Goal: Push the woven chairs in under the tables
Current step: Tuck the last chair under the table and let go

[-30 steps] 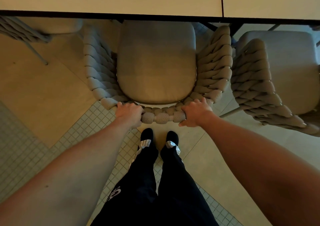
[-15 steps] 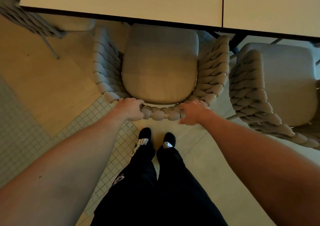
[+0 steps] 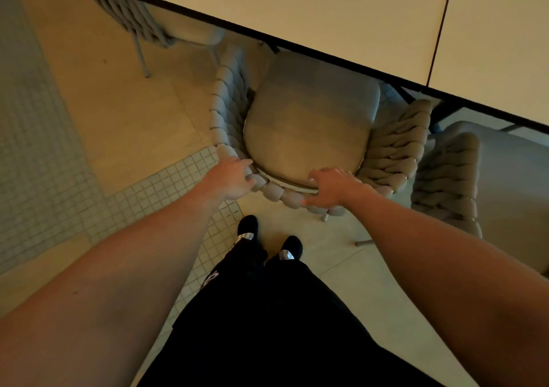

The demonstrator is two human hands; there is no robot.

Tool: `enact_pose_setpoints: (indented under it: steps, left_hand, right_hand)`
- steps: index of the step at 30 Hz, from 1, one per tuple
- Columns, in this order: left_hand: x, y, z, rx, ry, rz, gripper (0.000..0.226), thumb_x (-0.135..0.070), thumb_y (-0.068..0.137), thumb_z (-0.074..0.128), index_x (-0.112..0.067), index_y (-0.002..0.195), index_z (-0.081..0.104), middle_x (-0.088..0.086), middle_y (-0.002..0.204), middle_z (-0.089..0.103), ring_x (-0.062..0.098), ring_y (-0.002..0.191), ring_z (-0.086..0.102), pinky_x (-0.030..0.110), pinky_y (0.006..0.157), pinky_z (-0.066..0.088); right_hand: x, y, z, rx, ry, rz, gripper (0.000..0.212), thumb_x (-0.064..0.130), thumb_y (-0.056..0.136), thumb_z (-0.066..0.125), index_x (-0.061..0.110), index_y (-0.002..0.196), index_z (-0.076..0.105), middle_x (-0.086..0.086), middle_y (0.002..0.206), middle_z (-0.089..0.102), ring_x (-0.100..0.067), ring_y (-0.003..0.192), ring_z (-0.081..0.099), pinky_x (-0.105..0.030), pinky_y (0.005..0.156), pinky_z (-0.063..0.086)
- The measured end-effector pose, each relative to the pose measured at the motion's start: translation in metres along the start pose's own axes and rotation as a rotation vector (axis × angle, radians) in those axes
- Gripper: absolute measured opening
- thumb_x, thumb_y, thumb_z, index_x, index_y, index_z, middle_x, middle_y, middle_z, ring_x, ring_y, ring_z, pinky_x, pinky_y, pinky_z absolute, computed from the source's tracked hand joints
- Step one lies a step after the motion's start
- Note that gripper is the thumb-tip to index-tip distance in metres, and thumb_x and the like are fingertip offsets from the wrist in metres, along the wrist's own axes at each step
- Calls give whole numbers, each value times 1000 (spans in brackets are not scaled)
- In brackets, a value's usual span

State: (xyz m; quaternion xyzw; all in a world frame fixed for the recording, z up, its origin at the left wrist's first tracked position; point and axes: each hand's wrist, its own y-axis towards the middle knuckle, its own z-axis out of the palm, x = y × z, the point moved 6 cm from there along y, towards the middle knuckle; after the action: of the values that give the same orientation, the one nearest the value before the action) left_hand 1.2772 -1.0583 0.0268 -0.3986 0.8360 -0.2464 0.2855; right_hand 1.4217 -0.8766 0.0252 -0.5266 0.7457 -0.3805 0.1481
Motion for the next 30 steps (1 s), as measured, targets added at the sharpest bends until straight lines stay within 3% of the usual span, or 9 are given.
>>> enact_pose_setpoints:
  steps: [5, 9, 13, 16, 21, 30]
  left_hand:
    - [42, -17, -21, -55, -68, -48, 63, -47, 97, 53, -26, 154, 36, 10, 154, 43, 31, 140, 39, 49, 111, 38]
    - [83, -28, -41, -78, -99, -131, 70, -47, 100, 50, -21, 159, 25, 12, 160, 33, 32, 147, 29, 47, 117, 32]
    - [133, -38, -61, -93, -151, -205, 71, -48, 101, 48, -20, 160, 20, 12, 163, 27, 32, 149, 26, 46, 118, 30]
    - [175, -45, -78, -102, -182, -245, 71, -48, 102, 48, -19, 160, 20, 12, 163, 26, 32, 148, 26, 46, 118, 30]
    - [244, -50, -107, -108, -194, -273, 70, -48, 102, 48, -19, 160, 20, 13, 161, 30, 34, 145, 31, 47, 115, 35]
    - [360, -57, -156, -139, -206, -349, 70, -49, 103, 47, -19, 160, 21, 12, 160, 31, 33, 145, 33, 48, 115, 35]
  right_hand:
    - [41, 14, -26, -16, -58, -85, 68, 68, 90, 57, 23, 140, 50, -7, 134, 57, -32, 124, 51, -50, 103, 40]
    - [84, 29, -48, -3, -109, -165, 64, 68, 88, 58, 22, 133, 54, -5, 126, 59, -30, 117, 52, -47, 98, 43]
    - [134, 57, -67, 10, -178, -199, 53, 73, 84, 56, 27, 109, 53, -1, 113, 61, -25, 101, 51, -44, 87, 42]
    - [181, 75, -83, 31, -172, -214, 61, 73, 84, 56, 28, 126, 52, -2, 123, 61, -30, 116, 54, -51, 96, 45]
    - [261, 103, -112, 8, -170, -233, 77, 65, 90, 62, 21, 150, 40, -11, 150, 46, -35, 139, 40, -53, 110, 39]
    - [377, 152, -150, -13, -159, -278, 73, 59, 92, 63, 20, 149, 40, -9, 152, 45, -31, 139, 39, -51, 113, 37]
